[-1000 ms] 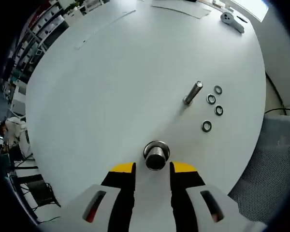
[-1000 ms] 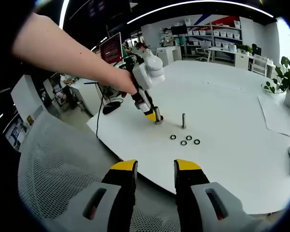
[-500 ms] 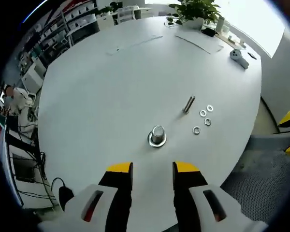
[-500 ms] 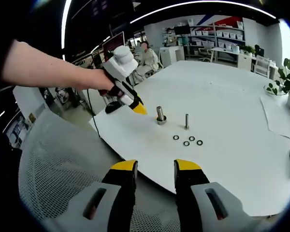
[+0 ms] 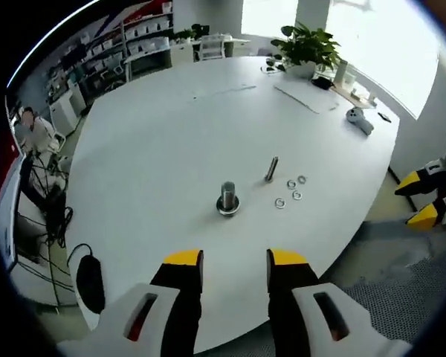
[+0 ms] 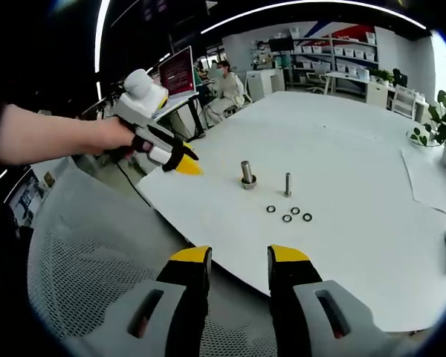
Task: Place the washer onto the threaded stud by aligning its center hole with the stud, sliding it down to the base, and recovering from edge contact or off-axis alignment until the washer reaches the visible bottom stop.
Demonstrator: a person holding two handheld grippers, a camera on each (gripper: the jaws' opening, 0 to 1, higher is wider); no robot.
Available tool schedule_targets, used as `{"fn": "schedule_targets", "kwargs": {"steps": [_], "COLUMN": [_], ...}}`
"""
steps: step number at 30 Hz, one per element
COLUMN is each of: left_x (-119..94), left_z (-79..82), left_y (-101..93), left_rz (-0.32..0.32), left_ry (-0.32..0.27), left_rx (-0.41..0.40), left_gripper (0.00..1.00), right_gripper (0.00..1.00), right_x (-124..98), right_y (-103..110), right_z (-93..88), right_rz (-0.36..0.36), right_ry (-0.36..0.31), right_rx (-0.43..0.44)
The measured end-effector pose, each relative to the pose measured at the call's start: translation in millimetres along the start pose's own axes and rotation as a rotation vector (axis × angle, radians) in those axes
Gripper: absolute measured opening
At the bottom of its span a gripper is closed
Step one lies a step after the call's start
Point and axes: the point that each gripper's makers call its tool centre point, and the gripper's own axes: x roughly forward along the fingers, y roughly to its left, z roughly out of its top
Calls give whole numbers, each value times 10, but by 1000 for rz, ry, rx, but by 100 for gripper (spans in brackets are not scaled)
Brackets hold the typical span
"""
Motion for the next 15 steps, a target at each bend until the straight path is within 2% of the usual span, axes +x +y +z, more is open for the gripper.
{"fn": "schedule_targets", "kwargs": {"steps": [3,7,9,15], "left_x": [-81,-289,-368,-694], "left_z": [-9,61,75,71], "left_y": [17,-83,-152,-171], "left_rz": [1,-17,-59,-48], "left_ry": [-35,-120,-155,-224], "left_rx": [5,-45,-78,-63], "left_gripper": [33,33,35,37], "right_gripper": [33,33,33,33], "right_x": [7,24,13,7], "right_y": [12,15,8,5], "right_z": [-1,-42,-39,-54], "right_rz": [7,6,1,-5], "right_ry": [7,30,27,42], "right_rx": [0,-14,-10,-9]}}
